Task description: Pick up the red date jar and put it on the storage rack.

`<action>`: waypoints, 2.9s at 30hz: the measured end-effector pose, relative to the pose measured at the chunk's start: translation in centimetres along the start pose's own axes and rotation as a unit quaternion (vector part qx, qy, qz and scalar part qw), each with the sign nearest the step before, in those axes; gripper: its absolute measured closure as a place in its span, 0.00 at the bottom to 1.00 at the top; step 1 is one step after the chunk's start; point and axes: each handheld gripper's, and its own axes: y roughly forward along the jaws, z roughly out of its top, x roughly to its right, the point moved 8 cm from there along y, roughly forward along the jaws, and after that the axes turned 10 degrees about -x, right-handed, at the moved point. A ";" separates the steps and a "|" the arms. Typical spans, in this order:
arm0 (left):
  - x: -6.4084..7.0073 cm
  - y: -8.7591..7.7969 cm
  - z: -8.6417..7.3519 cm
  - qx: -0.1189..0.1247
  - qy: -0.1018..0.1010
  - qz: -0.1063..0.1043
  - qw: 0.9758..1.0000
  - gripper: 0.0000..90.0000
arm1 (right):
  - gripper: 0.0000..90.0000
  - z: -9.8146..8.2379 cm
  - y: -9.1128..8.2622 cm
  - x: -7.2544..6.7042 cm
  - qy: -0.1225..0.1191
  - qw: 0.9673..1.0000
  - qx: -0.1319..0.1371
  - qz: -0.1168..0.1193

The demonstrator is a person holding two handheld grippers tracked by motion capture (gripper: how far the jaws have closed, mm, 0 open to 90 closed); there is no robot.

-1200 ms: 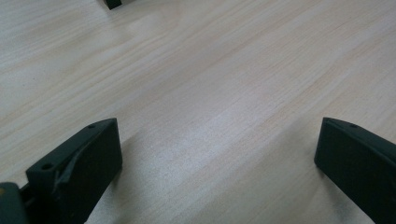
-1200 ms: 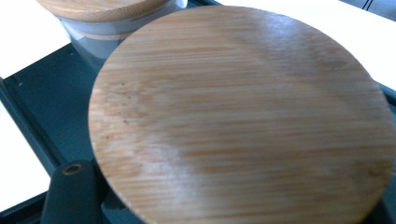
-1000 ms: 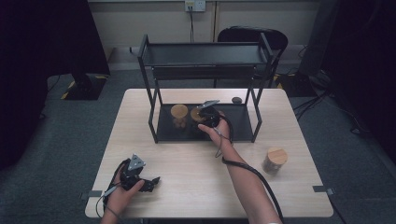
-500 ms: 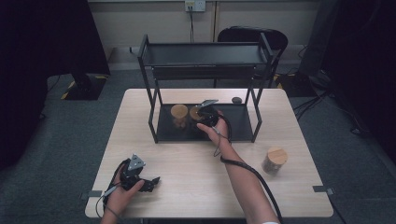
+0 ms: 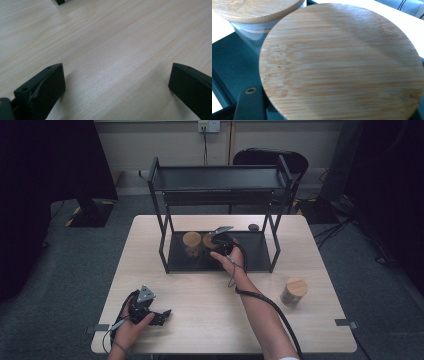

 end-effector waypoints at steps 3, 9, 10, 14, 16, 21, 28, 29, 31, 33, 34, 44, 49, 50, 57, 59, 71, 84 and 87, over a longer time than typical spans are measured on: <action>0.0 0.0 0.0 0.000 0.000 0.000 1.000 0.00 | 0.28 0.0 0.0 0.0 0.000 1.000 -0.001 0.000; 0.0 0.0 0.0 0.000 0.000 0.000 1.000 0.00 | 0.20 0.1 -0.1 0.0 0.004 1.000 -0.002 0.004; 0.0 0.0 0.0 0.000 0.000 0.000 1.000 0.00 | 0.17 0.2 -0.2 0.0 0.005 1.000 -0.004 0.005; 0.0 0.0 0.0 0.000 0.000 0.000 1.000 0.00 | 0.08 0.3 -0.6 -0.1 0.009 1.000 -0.011 0.011; 0.0 0.0 0.0 0.000 0.000 0.000 1.000 0.00 | 0.06 0.3 -0.8 0.0 0.016 1.000 -0.011 0.015; 0.0 0.0 0.0 0.000 0.000 0.000 1.000 0.00 | 0.04 0.2 -1.5 0.1 0.024 1.000 -0.007 0.019; 0.0 0.0 0.0 0.000 0.000 0.000 1.000 0.00 | 0.03 -0.2 -2.1 0.1 0.032 0.999 -0.015 0.030; 0.0 0.0 0.0 0.000 0.000 0.000 1.000 0.00 | 0.03 -0.3 -2.2 0.1 0.036 0.999 -0.014 0.028; 0.0 0.0 0.0 0.000 0.000 0.000 1.000 0.00 | 0.02 -0.4 -2.4 0.0 0.037 0.999 -0.007 0.028; 0.0 0.0 0.0 0.000 0.000 0.000 1.000 0.00 | 0.02 -0.5 -2.7 -0.1 0.044 0.999 -0.007 0.027; 0.0 0.0 0.0 0.000 0.000 0.000 1.000 0.00 | 0.02 -0.7 -2.8 -0.2 0.046 0.999 -0.004 0.026; 0.0 0.0 0.0 0.000 0.000 0.000 1.000 0.00 | 0.03 -1.7 -4.0 -0.8 0.043 0.999 -0.006 0.022; 0.0 0.0 0.0 0.000 0.000 0.000 1.000 0.00 | 0.03 -2.2 -4.9 -1.1 0.039 0.999 -0.005 0.027; 0.0 0.0 0.0 0.000 0.000 0.000 1.000 0.00 | 0.03 -2.4 -5.0 -1.1 0.039 0.999 -0.004 0.029; 0.0 0.0 0.0 -0.001 0.002 0.000 1.000 0.00 | 0.04 -3.2 -6.0 -1.5 0.032 0.999 -0.005 0.039; 0.0 0.0 0.0 -0.001 0.002 0.000 1.000 0.00 | 0.04 -3.5 -6.2 -1.6 0.031 0.999 -0.006 0.041; 0.0 0.0 0.0 -0.001 0.002 0.000 1.000 0.00 | 0.04 -5.2 -7.6 -1.8 0.026 0.998 -0.003 0.056; 0.0 0.0 0.0 -0.001 0.002 0.000 1.000 0.00 | 0.04 -7.2 -9.4 -2.0 0.011 0.998 -0.003 0.063; 0.0 0.0 0.0 -0.001 0.002 0.000 1.000 0.00 | 0.04 -7.7 -9.7 -2.1 0.007 0.998 -0.005 0.065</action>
